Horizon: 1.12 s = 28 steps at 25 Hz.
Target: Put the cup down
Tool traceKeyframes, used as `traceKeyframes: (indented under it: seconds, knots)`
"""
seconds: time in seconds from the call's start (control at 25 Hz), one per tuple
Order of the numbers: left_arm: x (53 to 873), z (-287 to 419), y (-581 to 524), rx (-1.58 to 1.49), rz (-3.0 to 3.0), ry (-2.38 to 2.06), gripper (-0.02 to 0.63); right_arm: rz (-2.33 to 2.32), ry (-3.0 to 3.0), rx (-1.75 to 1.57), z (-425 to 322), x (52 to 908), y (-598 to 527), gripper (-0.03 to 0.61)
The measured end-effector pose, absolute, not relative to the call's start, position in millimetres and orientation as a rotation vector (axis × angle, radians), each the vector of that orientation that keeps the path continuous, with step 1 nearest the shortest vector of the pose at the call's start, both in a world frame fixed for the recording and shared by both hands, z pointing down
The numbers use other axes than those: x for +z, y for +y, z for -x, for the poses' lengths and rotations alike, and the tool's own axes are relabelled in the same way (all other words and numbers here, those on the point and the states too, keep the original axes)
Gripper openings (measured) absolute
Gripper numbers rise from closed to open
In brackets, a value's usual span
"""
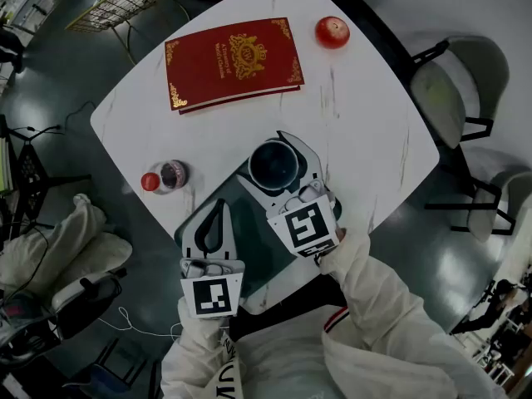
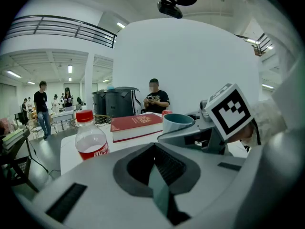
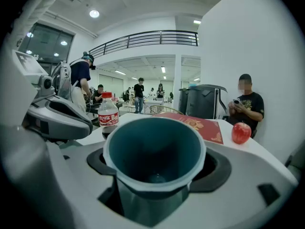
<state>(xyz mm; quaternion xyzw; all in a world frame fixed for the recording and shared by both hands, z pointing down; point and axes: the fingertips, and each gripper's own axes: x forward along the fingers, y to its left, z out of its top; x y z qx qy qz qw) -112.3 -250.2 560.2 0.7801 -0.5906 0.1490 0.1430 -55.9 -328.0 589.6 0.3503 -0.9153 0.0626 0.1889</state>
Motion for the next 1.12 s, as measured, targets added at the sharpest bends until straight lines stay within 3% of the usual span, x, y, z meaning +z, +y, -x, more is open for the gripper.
traceKeyframes:
  seconds: [1.12]
  knots:
    - [575, 110, -241, 0.454, -2.223, -1.668, 0.011, -0.952, -2.628, 0.268, 59, 589, -330, 0.429]
